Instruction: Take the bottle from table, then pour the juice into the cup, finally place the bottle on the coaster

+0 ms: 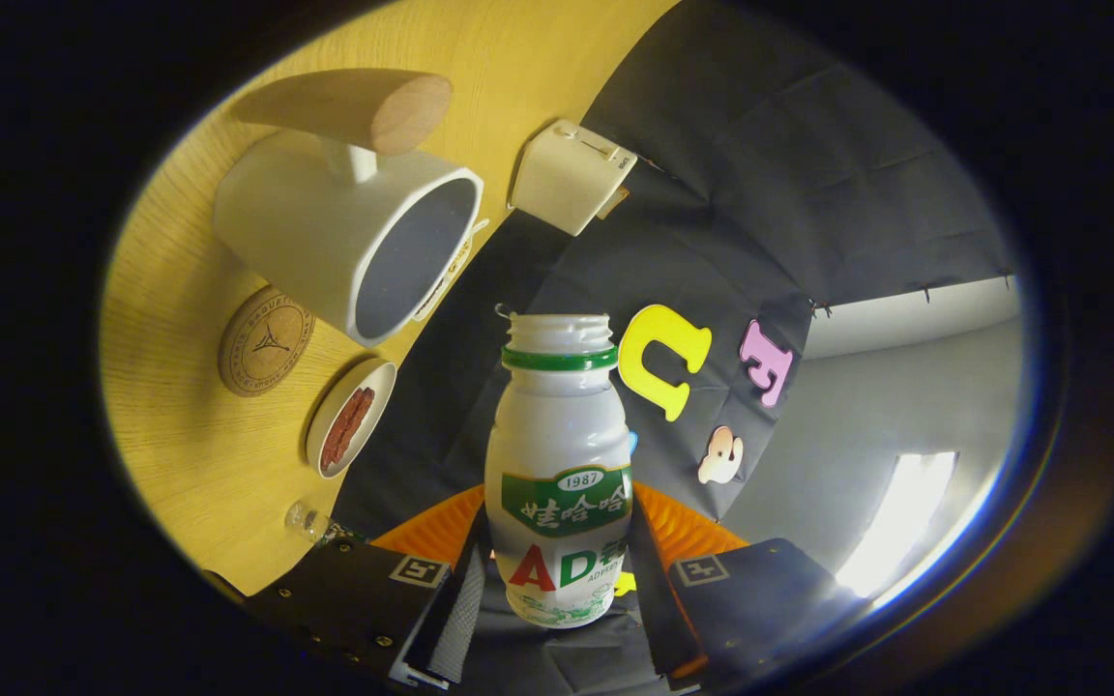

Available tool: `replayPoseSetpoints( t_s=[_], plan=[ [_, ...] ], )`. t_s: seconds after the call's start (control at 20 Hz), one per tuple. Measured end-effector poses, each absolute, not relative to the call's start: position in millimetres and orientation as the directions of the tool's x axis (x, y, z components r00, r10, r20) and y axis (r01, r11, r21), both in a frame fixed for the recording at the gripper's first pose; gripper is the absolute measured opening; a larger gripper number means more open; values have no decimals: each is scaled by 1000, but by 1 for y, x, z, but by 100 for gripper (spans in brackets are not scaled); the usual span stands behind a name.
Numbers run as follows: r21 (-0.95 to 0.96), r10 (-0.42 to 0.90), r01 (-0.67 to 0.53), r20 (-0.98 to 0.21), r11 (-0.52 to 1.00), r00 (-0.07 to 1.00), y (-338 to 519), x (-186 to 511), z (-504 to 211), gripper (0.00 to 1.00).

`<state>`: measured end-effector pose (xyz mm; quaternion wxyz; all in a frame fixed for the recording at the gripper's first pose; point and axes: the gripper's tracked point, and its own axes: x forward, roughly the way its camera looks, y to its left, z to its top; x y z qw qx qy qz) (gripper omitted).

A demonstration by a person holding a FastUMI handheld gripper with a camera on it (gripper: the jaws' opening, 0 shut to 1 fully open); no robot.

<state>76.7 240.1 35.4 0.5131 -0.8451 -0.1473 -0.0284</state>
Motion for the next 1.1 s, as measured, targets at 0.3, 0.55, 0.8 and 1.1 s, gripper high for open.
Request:
replayPoseSetpoints(
  t_s=[0.3,0.55,0.8,1.1],
  plan=[
    [-847,231,285,198,-449,953,242,76,35,70],
    [-844,230,281,194,-456,954,242,77,35,70],
    [-846,222,272,188,-458,957,241,77,34,70],
    [-913,170,202,149,-354,974,227,80,24,70]
  ],
)
